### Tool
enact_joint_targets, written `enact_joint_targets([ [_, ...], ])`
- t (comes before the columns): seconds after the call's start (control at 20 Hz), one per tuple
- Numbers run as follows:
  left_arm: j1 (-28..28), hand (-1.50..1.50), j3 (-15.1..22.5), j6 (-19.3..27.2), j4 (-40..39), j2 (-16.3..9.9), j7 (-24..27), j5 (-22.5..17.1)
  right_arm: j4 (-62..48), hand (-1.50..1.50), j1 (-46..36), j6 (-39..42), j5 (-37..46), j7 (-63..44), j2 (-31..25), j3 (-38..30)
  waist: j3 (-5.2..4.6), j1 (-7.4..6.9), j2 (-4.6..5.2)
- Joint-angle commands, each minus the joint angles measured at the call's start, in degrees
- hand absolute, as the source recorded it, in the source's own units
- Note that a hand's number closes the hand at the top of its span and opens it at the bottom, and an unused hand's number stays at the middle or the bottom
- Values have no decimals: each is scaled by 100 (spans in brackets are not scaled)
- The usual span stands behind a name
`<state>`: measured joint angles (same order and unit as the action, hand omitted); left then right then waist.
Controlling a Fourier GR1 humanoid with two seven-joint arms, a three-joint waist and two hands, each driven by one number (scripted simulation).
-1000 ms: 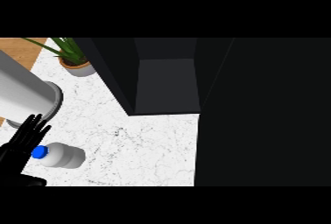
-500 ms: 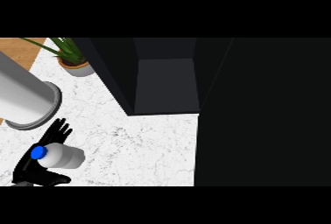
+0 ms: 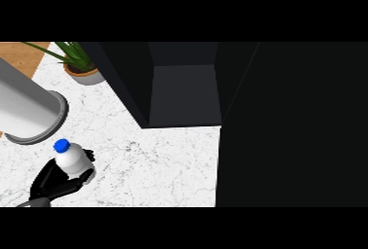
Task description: Pick up the bottled water, place it into the cabinet and close the cabinet
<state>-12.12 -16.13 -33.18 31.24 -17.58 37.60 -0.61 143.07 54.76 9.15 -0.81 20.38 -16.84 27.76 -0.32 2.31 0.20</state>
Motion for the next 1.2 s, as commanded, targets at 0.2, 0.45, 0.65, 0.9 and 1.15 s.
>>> enact_joint_targets([
  [0.2, -10, 150, 448, 631, -419, 17, 1902, 795, 797, -150, 196, -120, 135, -195, -242, -88, -15, 8, 26],
  [0.45, 17, 150, 558, 2494, -359, 1231, 2131, 969, 809, -150, 318, -174, 154, -155, -393, -13, 9, -82, -9],
  [0.65, -155, 150, 605, 2883, -350, 1402, 2267, 1085, 529, -150, 138, -345, 142, -54, -262, 59, 15, -114, -1],
  [0.9, -301, 150, 702, 2775, 75, 1715, 1790, 912, 833, -150, 253, -372, 84, -151, -472, -39, 25, -165, -24],
  [1.15, -416, 150, 1131, 2703, 192, 1736, 1598, 598, 905, -150, 533, -311, -117, 111, -693, -123, 27, -111, -43],
])
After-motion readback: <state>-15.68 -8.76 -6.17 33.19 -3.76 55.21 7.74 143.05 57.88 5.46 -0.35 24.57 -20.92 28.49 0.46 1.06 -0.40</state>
